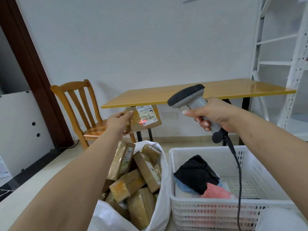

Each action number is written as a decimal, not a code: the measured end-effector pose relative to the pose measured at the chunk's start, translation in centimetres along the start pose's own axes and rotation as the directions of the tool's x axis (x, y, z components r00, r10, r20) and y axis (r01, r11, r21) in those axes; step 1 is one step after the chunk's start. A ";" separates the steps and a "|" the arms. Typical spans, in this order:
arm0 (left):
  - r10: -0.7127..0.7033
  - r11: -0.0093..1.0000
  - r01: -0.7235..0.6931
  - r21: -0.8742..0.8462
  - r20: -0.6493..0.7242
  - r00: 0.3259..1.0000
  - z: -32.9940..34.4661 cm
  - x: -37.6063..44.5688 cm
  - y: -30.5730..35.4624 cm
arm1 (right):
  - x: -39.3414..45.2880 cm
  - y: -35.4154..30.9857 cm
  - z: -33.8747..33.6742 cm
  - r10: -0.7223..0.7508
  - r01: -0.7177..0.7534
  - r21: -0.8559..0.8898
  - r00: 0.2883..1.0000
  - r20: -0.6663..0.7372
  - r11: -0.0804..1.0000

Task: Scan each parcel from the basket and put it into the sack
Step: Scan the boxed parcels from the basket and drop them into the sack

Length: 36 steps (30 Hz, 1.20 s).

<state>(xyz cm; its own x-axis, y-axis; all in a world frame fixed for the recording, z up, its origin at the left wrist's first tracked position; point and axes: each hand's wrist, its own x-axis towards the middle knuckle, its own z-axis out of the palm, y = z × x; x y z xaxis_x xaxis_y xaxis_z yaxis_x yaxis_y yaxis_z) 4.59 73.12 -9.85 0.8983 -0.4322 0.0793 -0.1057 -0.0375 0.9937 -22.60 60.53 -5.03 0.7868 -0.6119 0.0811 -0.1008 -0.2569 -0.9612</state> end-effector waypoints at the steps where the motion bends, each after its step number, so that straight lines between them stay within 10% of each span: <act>1: 0.002 1.000 -0.002 0.008 -0.005 1.000 -0.1 0.1 -0.1 | 0.0 0.0 0.0 0.000 0.000 0.001 1.000 -0.002 1.000; 27: 0.007 0.997 0.007 0.071 -0.196 0.981 -7.0 0.9 -1.0 | 2.1 2.1 5.2 0.100 -0.100 0.101 0.995 0.013 0.990; 36: -0.021 0.990 0.090 0.109 -0.518 0.855 -13.7 0.3 -6.6 | 4.5 5.5 9.7 0.205 -0.213 0.071 0.973 0.104 0.974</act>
<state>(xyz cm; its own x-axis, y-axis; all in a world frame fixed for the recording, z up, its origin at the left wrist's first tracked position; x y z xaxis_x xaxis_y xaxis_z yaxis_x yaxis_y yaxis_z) 11.37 85.57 -15.30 0.9913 0.0979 0.0885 -0.0704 -0.1745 0.9821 -13.66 63.62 -12.56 0.8082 -0.5707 -0.1454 -0.2221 -0.0668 -0.9727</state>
